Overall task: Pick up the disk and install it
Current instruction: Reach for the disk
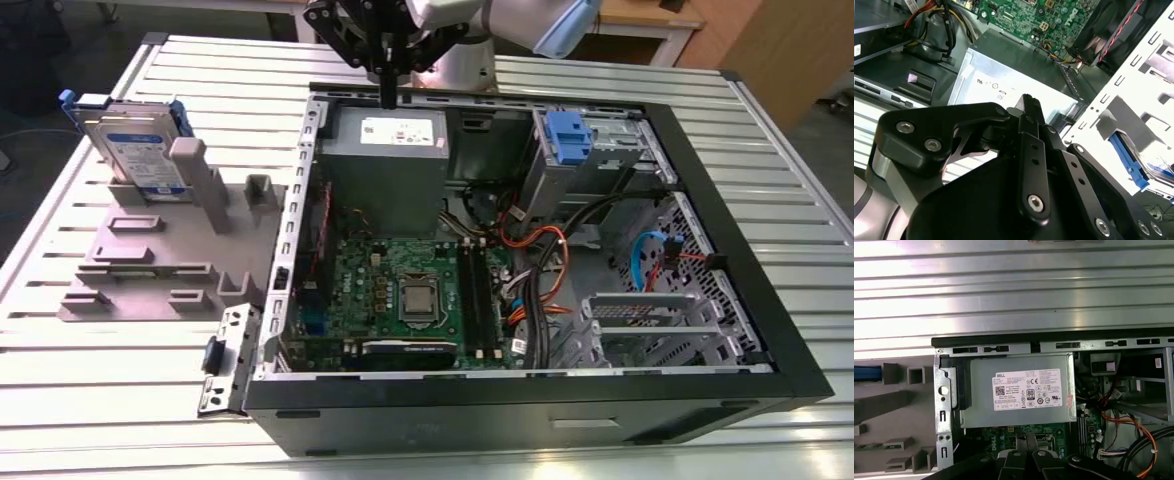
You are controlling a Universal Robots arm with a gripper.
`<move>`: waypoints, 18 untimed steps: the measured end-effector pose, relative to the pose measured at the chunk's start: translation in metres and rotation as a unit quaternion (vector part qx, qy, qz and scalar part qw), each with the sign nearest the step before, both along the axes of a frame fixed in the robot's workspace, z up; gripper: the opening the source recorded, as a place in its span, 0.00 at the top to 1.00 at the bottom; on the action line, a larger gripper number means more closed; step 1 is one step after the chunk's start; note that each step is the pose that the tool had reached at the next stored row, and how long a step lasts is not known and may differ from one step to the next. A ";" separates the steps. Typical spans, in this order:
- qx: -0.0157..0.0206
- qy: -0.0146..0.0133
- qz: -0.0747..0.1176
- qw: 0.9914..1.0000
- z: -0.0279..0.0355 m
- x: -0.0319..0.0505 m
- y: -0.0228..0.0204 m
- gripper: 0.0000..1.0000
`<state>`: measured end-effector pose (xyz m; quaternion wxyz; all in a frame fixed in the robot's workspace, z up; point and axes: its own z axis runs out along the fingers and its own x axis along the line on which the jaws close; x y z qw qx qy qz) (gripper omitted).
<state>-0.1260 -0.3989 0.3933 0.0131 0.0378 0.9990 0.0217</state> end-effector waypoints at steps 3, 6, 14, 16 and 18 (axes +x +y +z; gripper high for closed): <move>0.000 0.001 0.000 1.000 -0.0008 -0.0028 0.0000 0.89; 0.000 0.001 0.000 1.000 -0.0008 -0.0028 0.0000 0.89; 0.000 0.001 0.000 1.000 -0.0009 -0.0047 -0.0001 0.89; 0.000 0.001 0.000 1.000 -0.0008 -0.0069 0.0000 0.89; 0.000 0.001 0.000 1.000 -0.0008 -0.0089 0.0000 0.89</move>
